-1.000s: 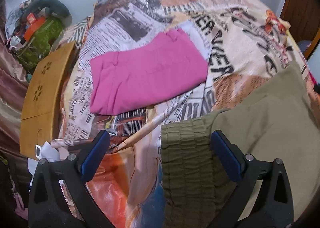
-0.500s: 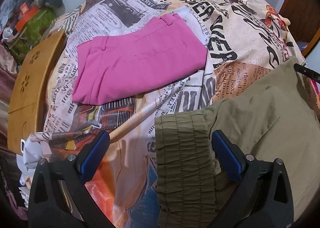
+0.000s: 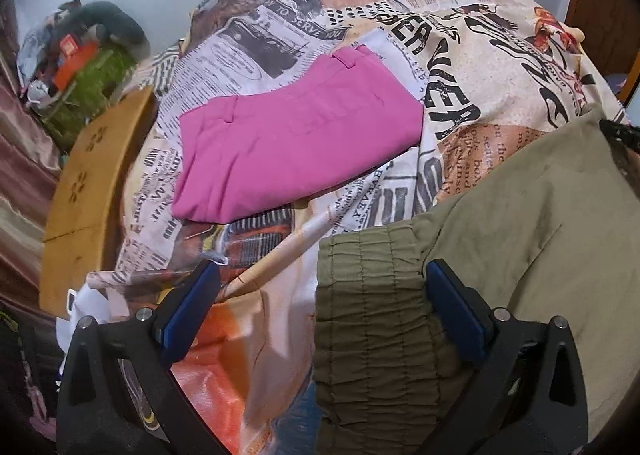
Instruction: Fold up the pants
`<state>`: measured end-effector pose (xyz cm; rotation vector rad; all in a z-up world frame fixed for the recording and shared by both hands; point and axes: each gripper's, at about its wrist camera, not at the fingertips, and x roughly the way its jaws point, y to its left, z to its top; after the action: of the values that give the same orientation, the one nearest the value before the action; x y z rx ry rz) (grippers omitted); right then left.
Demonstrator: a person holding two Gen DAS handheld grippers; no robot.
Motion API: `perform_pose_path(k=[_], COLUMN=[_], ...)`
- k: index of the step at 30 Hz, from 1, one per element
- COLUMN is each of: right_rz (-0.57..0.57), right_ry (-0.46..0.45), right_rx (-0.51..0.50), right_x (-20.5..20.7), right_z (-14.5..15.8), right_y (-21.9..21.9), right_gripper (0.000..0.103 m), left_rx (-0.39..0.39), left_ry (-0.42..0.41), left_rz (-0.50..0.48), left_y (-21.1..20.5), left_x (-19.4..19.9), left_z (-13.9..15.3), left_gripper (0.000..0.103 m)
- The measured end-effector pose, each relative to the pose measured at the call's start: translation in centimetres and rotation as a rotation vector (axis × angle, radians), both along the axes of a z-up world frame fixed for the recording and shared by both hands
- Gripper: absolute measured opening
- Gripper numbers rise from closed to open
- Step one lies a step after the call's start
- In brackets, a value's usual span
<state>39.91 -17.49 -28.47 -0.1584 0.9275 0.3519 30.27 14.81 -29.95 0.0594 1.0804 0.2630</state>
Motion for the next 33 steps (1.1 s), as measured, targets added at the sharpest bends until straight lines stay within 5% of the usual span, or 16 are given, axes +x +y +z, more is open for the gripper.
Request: perform_pose_path(k=[7,19,26,30,33], right_rz=[-0.02,0.054,0.167,0.208,0.244], right_ry=[0.029,0.036,-0.022,-0.045,-0.029], right_rx=[-0.03,0.036,0.085,0.101,0.114], right_x=[0.7,-2.9,-6.0,-7.4,-8.0], right_z=[0.4,6.3,10.2,11.1,10.9], right_y=[0.2,0.9,3.3,4.7,5.8], right_gripper=[0.004,0.031,0.032,0.049,0.049], left_rx=[-0.087,0.061,0.079,0.047,0.028], left_ry=[0.028,-0.042,-0.119,-0.139,-0.128], left_rz=[0.028,-0.065,-0.118,-0.14,-0.157], left_y=[1.4,-2.3,-4.6,-5.6,-6.3], left_x=[-0.1,-0.9,-0.4,0.0,0.8], left_z=[-0.2,5.0,8.3,9.0,8.6], left_gripper=[0.103,0.103,0.103,0.103,0.103])
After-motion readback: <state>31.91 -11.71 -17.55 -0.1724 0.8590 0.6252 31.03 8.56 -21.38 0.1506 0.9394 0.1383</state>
